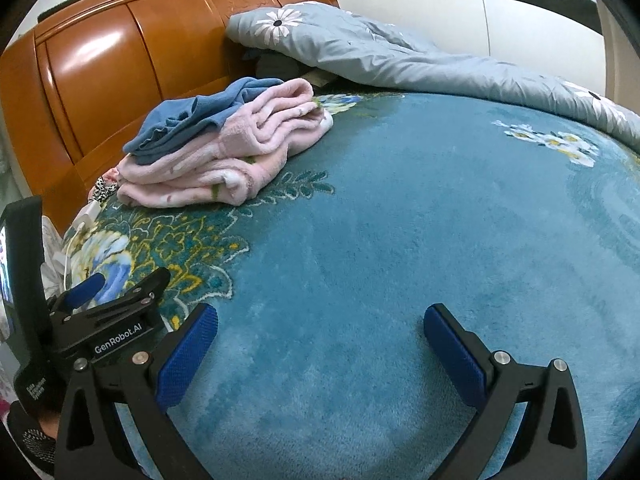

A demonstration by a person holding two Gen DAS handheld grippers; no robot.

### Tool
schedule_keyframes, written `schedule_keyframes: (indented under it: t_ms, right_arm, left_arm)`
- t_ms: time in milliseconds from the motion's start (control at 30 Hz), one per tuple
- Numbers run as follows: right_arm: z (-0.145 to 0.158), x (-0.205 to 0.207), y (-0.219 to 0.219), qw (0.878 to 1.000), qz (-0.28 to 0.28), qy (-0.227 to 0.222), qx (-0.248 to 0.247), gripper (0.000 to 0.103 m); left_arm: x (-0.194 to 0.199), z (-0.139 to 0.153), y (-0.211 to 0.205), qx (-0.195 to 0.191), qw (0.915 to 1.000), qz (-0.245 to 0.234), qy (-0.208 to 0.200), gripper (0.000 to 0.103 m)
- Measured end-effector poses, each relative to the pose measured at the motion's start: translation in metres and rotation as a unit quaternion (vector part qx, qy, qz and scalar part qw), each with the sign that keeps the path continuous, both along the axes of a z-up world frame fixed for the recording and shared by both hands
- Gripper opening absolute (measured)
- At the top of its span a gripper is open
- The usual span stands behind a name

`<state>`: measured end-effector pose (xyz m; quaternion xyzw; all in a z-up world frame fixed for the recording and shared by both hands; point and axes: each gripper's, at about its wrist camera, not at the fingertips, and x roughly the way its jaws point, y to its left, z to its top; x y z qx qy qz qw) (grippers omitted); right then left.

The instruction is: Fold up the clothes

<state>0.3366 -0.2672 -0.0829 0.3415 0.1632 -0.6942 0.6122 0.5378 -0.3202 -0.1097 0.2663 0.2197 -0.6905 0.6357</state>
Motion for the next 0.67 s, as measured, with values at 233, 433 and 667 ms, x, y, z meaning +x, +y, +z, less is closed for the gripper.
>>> schedule_keyframes:
  t_ms: [233, 433, 667]
  right_arm:
    - [-0.0006, -0.0009, -0.0007, 1.000, 0.003, -0.004, 0.003, 0.103]
    - [-0.0005, -0.0014, -0.0010, 1.000, 0.000, -0.005, 0.006, 0.103]
    - [-0.0005, -0.0023, -0.0006, 1.000, 0.002, -0.007, 0.006, 0.103]
  left_arm:
    - [0.0008, -0.0016, 0.0008, -0.013, 0.9999, 0.002, 0.001, 0.103]
    - [0.0011, -0.0024, 0.0004, -0.016, 0.9999, 0.005, 0.003, 0.103]
    - [0.0001, -0.0025, 0.0009, -0.020, 0.9998, 0.007, -0.001, 0.103]
